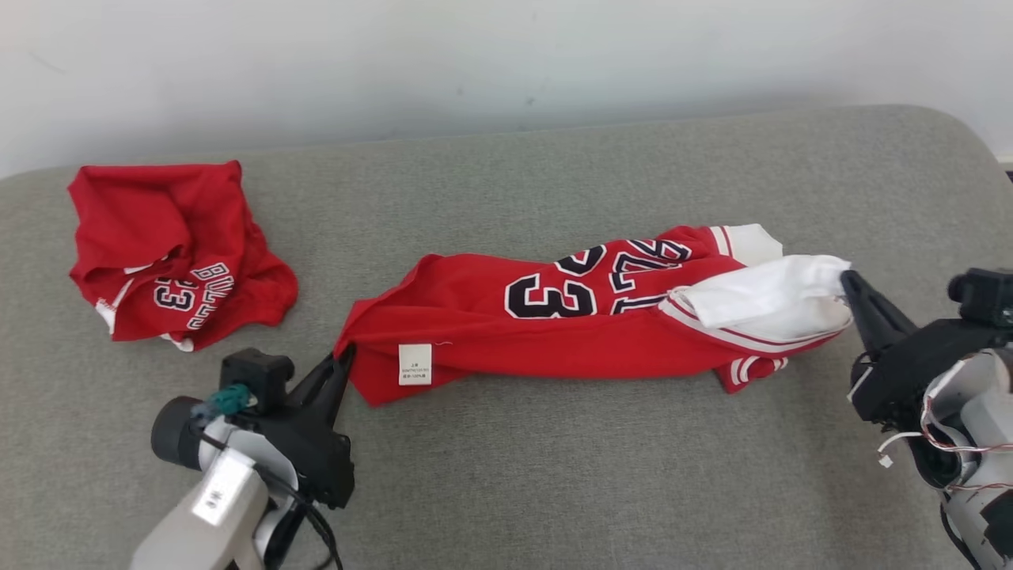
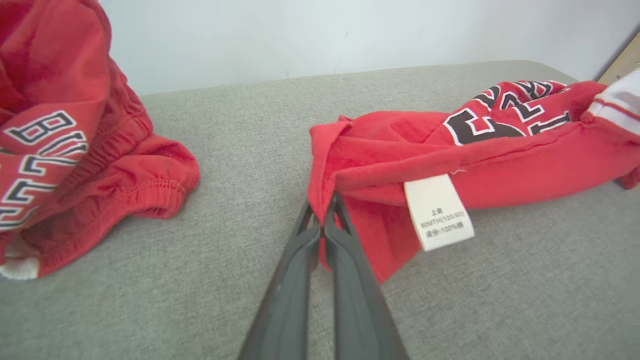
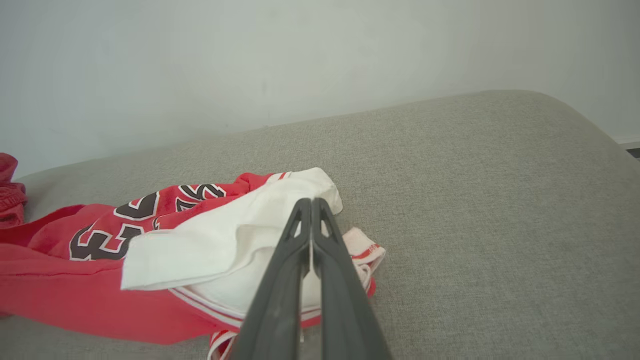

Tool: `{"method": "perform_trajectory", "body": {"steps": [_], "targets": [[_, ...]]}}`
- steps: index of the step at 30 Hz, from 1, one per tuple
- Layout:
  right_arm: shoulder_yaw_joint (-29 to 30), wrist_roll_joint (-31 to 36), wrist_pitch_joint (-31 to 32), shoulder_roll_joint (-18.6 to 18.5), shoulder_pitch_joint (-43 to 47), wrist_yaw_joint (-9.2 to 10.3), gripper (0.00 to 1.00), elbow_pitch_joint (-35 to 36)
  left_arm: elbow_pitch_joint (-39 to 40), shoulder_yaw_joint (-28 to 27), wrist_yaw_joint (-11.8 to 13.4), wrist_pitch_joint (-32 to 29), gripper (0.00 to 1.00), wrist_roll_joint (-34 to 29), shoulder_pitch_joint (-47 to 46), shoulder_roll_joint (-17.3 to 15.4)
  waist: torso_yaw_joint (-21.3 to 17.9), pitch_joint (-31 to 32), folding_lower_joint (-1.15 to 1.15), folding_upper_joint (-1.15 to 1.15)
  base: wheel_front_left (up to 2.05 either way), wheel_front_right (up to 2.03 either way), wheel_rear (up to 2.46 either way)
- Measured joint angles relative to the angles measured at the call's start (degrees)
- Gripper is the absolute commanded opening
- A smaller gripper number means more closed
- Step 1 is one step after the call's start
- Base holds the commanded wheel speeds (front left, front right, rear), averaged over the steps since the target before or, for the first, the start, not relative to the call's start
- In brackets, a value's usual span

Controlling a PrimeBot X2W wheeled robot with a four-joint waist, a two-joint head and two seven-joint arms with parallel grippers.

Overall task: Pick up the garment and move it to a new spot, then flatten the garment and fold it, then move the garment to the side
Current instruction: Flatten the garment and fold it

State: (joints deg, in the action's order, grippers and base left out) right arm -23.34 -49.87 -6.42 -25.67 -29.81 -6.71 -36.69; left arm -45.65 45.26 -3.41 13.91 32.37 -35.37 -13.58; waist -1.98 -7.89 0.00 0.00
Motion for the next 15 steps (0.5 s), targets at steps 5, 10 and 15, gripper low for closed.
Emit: {"method": "perform_trajectory", "body": {"steps": [5,10,15], "targets": [[-1.7,-0.1,3.2,0.4,-2.3,-0.19,0.0,0.8,2.0,-3.9,-3.3,-1.9,0.0,6.4,-0.9,-0.6,-1.4,-1.3,0.0,0.0,0.0,0.0,0.0],[-3.5,-1.1,10.7,2.8,-15.8,-0.36,0.0,-0.6,1.2,-11.3,-3.7,-8.3,0.0,15.0,-14.9,-1.3,-2.8,-4.9,0.01,0.01,0.0,0.0,0.0],[0.0,-1.5,14.3,3.2,-38.0,0.29,0.0,-4.8,-0.8,-14.4,-3.1,-12.0,0.0,13.5,-35.9,-3.0,-3.7,-8.7,0.03,0.01,0.0,0.0,0.0]]}}
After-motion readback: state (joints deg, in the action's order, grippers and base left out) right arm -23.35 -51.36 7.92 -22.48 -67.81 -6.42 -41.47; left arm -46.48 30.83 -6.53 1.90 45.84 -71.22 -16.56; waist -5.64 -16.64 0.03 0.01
